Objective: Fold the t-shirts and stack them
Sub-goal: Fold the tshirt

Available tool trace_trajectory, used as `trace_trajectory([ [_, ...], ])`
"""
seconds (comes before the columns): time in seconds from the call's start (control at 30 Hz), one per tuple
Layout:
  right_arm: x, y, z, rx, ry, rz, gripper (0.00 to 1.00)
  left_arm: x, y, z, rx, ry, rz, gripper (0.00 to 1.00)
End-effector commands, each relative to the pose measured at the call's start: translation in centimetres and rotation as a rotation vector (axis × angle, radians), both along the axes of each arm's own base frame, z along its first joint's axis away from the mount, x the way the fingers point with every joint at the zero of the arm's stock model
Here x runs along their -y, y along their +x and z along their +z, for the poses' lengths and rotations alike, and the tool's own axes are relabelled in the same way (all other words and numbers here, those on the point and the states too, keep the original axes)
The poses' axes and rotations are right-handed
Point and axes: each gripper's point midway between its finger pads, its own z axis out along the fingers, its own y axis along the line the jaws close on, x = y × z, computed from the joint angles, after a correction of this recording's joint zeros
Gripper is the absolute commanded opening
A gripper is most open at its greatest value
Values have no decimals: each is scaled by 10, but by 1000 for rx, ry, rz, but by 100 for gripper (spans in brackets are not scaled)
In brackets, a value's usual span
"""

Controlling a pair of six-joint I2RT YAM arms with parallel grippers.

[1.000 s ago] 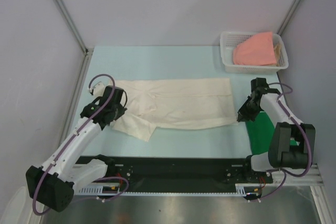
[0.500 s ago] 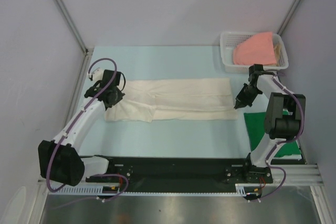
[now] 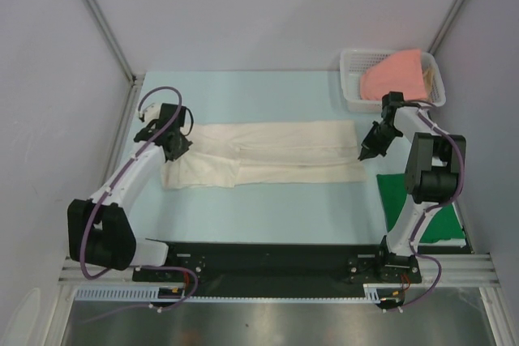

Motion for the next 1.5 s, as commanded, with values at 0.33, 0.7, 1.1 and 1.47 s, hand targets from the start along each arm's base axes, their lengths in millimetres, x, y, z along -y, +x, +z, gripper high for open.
trace_trajectory([
  [0.33, -7, 23, 9, 35, 7, 33, 0, -14, 21, 8, 32, 30, 38, 0],
  [0.7, -7, 30, 0, 18, 8, 34, 0, -10, 42, 3, 25, 21, 28, 0],
  [1.1, -3, 31, 0, 25, 5, 29, 0, -3, 54, -3, 13, 5, -2, 0],
  [1.47, -3, 38, 0, 26, 12, 26, 0, -8, 63, -8, -6, 30, 16, 0],
])
